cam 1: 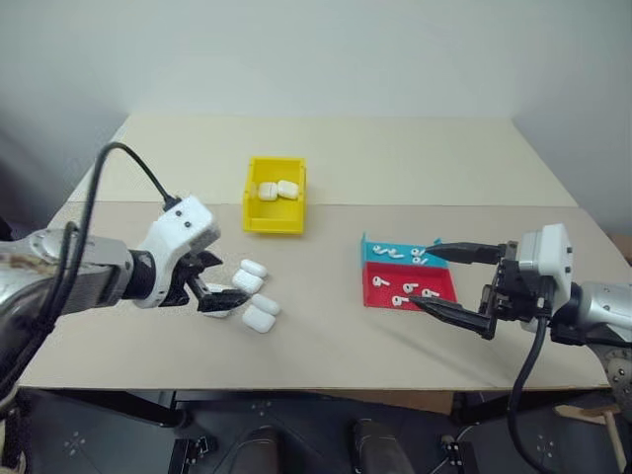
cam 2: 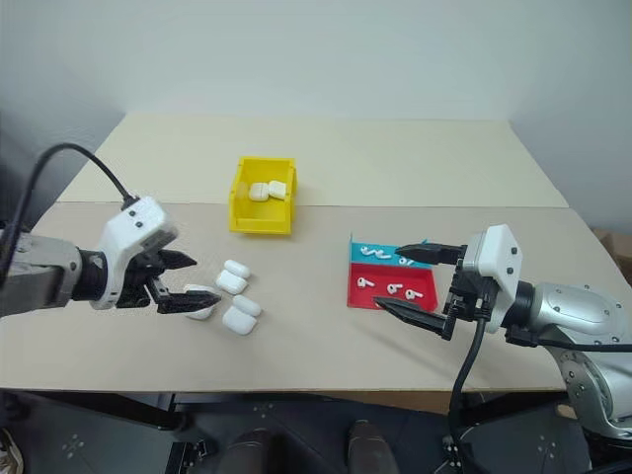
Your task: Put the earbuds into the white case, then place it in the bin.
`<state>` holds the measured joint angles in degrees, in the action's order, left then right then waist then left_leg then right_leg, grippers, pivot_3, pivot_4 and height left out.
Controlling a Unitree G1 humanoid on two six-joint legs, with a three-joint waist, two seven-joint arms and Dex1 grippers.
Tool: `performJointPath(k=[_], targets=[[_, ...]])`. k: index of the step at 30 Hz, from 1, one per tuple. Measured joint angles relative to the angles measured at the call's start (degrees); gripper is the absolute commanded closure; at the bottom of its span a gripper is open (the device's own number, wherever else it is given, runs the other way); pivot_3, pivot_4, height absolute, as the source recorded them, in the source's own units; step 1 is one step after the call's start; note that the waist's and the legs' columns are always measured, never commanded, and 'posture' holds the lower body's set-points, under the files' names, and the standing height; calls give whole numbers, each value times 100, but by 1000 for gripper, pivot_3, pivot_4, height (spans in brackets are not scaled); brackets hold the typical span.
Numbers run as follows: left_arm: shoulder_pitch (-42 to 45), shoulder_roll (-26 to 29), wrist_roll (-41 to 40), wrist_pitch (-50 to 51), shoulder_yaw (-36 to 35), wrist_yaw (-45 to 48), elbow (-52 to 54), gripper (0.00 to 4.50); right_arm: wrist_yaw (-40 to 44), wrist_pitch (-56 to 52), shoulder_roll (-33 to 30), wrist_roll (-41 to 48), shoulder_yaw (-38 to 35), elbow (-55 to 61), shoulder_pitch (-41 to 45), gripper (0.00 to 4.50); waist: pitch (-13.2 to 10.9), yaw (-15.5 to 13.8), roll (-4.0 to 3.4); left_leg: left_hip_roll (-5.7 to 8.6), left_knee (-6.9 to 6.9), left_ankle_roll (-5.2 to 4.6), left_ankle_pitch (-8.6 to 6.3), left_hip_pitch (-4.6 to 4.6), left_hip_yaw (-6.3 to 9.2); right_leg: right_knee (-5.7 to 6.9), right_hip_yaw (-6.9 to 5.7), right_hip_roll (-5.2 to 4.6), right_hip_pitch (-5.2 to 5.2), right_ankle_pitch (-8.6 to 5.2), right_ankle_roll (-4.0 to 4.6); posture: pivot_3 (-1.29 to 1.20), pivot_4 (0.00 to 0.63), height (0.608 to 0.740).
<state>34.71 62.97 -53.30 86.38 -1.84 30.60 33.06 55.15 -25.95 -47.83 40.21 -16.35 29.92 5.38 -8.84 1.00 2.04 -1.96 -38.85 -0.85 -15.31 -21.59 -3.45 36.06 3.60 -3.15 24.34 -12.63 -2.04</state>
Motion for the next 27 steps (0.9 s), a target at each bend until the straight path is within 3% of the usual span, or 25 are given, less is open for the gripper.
performJointPath(k=[6,12,20,27], targets=[[97,-456,598,590,640,-841,-407,15,-174,1,201,-14,27,156,-197,0,-2,-24,4,2,-2,0,0,-1,4,1,-2,0,0,6,10,0,150,740],[444,-311,625,592,1035,-1139,-1164,15,-324,1,322,-25,35,348,-385,0,-3,-19,5,3,0,0,0,-2,6,0,-2,-3,2,6,10,0,150,740],[838,-77,-294,593,1569,-1540,-2053,15,-533,3,505,-82,136,456,-431,0,-4,-25,7,4,-1,0,0,-4,10,1,-4,-5,3,6,10,0,150,740],[998,-197,-1115,593,1871,-2410,-2478,15,-588,57,601,-134,231,492,-448,0,-4,-31,7,5,-3,1,0,-5,12,3,-5,-7,2,6,10,0,150,740]])
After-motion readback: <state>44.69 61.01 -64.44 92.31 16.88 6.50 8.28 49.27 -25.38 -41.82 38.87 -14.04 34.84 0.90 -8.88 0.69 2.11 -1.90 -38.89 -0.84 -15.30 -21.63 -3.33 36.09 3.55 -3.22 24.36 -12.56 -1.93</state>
